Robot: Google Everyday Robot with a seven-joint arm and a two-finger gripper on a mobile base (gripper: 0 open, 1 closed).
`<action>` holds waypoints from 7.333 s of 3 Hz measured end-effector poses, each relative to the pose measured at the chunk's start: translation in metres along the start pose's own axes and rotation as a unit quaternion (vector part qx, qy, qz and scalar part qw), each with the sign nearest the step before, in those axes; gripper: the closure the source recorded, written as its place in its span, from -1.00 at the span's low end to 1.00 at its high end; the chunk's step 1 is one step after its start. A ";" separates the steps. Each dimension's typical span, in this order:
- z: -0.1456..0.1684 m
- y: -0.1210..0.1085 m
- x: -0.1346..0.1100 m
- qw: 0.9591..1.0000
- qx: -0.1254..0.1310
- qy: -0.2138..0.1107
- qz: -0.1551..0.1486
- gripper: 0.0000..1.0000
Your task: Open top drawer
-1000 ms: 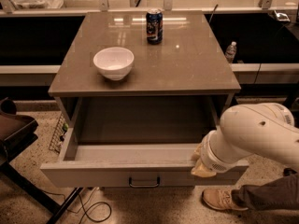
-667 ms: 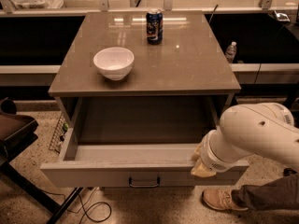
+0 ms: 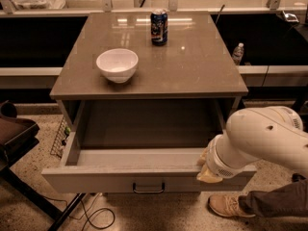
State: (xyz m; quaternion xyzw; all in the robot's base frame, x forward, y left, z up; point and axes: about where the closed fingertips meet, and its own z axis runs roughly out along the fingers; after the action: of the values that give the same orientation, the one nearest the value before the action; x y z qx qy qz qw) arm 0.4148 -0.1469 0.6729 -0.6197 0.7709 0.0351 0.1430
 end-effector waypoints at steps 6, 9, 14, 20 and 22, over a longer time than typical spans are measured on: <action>-0.090 -0.030 -0.054 0.993 0.060 0.092 -0.036 -0.65; -0.137 -0.106 -0.049 0.988 0.059 0.114 -0.081 0.90; 0.020 -0.107 0.011 0.998 0.027 -0.003 -0.053 1.00; 0.050 0.035 -0.015 0.998 -0.022 0.008 -0.056 1.00; 0.048 0.043 -0.018 0.998 -0.023 0.011 -0.060 0.65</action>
Offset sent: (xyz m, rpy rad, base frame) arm -0.0002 0.0003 0.0006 -0.0009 -0.0013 0.0011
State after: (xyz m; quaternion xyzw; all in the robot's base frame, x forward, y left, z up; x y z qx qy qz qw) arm 0.3855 -0.1091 0.6260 -0.6683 0.7328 0.0375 0.1223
